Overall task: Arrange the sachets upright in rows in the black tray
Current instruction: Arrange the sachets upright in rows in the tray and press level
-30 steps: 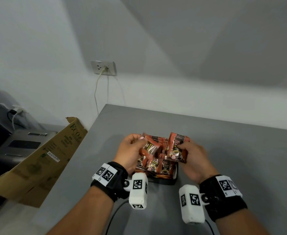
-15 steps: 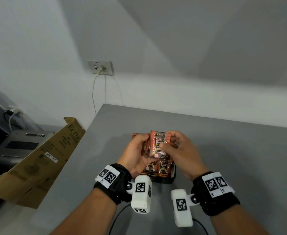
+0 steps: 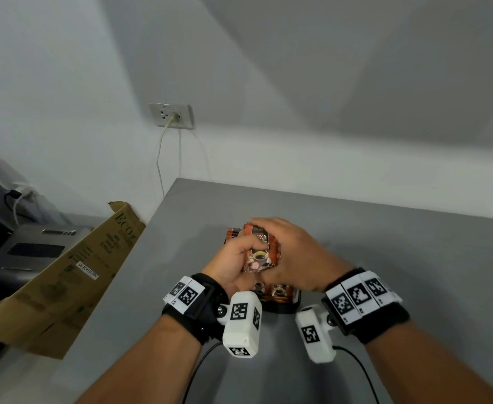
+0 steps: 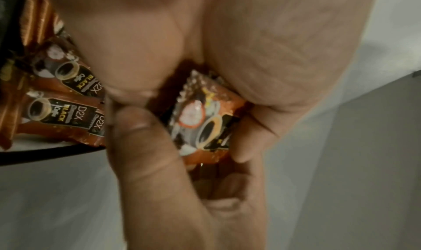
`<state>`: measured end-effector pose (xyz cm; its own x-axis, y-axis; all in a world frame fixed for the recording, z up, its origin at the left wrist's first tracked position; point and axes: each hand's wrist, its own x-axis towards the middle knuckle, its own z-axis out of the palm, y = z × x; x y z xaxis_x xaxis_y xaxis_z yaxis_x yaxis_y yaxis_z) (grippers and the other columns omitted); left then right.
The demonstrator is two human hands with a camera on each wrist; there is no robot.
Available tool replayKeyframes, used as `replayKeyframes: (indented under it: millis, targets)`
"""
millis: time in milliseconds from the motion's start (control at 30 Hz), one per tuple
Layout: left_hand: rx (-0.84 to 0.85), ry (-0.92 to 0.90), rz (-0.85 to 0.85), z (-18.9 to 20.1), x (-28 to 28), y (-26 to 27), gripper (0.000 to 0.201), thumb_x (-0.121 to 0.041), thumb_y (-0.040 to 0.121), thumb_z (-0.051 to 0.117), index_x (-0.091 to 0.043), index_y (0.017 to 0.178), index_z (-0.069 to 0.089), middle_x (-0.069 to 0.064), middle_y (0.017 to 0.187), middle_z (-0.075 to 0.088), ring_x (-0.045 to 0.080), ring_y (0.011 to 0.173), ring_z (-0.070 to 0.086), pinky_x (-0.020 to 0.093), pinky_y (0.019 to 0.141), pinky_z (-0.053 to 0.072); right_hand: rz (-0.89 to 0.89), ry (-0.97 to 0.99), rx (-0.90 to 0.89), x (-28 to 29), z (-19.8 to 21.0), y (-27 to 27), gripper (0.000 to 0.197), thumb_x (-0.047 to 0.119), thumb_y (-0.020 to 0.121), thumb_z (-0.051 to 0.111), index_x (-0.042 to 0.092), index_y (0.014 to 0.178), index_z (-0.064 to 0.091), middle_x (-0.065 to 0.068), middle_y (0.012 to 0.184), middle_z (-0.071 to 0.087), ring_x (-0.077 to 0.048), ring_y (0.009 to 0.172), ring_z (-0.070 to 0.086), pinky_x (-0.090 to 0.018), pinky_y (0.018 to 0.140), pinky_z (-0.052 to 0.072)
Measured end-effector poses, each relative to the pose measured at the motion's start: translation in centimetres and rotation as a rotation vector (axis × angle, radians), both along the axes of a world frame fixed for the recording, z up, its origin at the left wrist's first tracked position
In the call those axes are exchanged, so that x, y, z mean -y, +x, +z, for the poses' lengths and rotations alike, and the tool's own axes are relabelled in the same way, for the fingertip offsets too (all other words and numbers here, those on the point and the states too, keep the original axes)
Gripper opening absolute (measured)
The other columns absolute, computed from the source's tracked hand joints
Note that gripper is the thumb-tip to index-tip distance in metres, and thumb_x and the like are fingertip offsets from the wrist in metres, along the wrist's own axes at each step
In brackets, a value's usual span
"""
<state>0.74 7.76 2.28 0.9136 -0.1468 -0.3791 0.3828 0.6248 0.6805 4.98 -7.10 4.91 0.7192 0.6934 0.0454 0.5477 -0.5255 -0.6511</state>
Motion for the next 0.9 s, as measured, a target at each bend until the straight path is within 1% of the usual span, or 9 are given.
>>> replayKeyframes:
  millis: [67,200,333,433,467,533,633,733,900]
  targets:
    - [0.036,0.010,0.009,0.2,-0.2,-0.1,0.026,-0.001,0.066,0.062,-0.003,0.092,0.065,0.015,0.085,0.066,0.024,0.073,0.066,0.031,0.062,0.055,0.011,0.030,0.015,-0.3,-0.1,0.3,0.088,0.024,0.066,0.082,0.029,0.146,0.045,0.015,0.133,0.051,-0.001,0.122,0.047,-0.029,0.107,0.043]
    - [0.062,0.030,0.065,0.2,0.0,-0.2,0.036,0.001,0.066,0.062,-0.001,0.102,0.061,0.017,0.087,0.062,0.026,0.075,0.066,0.034,0.067,0.054,0.039,0.001,0.027,-1.1,-0.4,0.0,0.095,0.028,0.070,0.081,0.022,0.153,0.035,0.008,0.143,0.045,-0.009,0.132,0.038,-0.034,0.114,0.036]
    - [0.073,0.056,0.173,0.3,-0.5,-0.1,0.046,0.007,0.070,0.060,0.000,0.115,0.058,0.016,0.083,0.066,0.025,0.068,0.067,0.034,0.060,0.057,-0.016,0.037,-0.119,-0.8,0.7,0.1,0.098,0.041,0.072,0.083,0.032,0.153,0.030,0.017,0.143,0.040,-0.004,0.132,0.035,-0.030,0.110,0.034]
    - [0.059,0.102,0.264,0.0,-1.9,0.0,0.054,0.014,0.082,0.050,-0.012,0.129,0.054,0.014,0.082,0.066,0.026,0.064,0.061,0.036,0.060,0.052,-0.200,0.086,-0.135,0.8,0.9,1.5,0.055,0.037,0.093,0.065,0.030,0.145,0.048,0.014,0.138,0.051,-0.005,0.125,0.049,-0.030,0.104,0.043]
    - [0.053,0.135,0.278,-0.2,-2.4,0.0,0.055,0.016,0.084,0.047,-0.012,0.130,0.053,0.014,0.081,0.066,0.026,0.063,0.059,0.036,0.061,0.050,-0.208,0.031,-0.106,1.2,0.4,1.8,0.039,0.031,0.098,0.057,0.028,0.137,0.057,0.011,0.133,0.059,-0.006,0.120,0.055,-0.028,0.102,0.046]
    - [0.029,0.208,0.289,-0.6,-3.0,-0.3,0.053,0.017,0.085,0.046,-0.013,0.129,0.054,0.014,0.082,0.067,0.026,0.064,0.059,0.036,0.063,0.050,-0.126,-0.161,-0.088,1.7,-1.5,1.7,0.028,0.027,0.101,0.049,0.027,0.120,0.069,0.008,0.122,0.069,-0.006,0.108,0.063,-0.028,0.101,0.047]
    - [-0.003,0.267,0.295,-1.2,-3.2,-0.6,0.047,0.016,0.085,0.045,-0.008,0.125,0.055,0.014,0.083,0.066,0.026,0.064,0.058,0.036,0.060,0.050,0.048,-0.494,-0.043,1.5,-5.1,0.3,0.036,0.032,0.101,0.038,0.023,0.102,0.073,0.006,0.105,0.072,-0.010,0.093,0.064,-0.044,0.107,0.041]
    - [-0.013,0.319,0.286,-1.5,-2.7,-0.9,0.040,0.016,0.085,0.044,-0.008,0.113,0.059,0.013,0.081,0.065,0.024,0.059,0.055,0.032,0.056,0.047,0.080,-0.632,0.005,1.1,-7.3,-0.9,0.049,0.044,0.103,0.029,0.018,0.085,0.067,0.001,0.084,0.067,-0.014,0.083,0.060,-0.044,0.103,0.027]
    - [-0.027,0.325,0.265,-1.9,-2.6,-1.2,0.036,0.015,0.087,0.044,-0.008,0.111,0.057,0.010,0.074,0.063,0.022,0.055,0.052,0.031,0.052,0.046,0.032,-0.693,0.070,1.3,-10.2,-1.8,0.075,0.070,0.093,0.005,0.029,0.096,0.069,0.008,0.093,0.065,-0.014,0.091,0.057,-0.042,0.091,0.026]
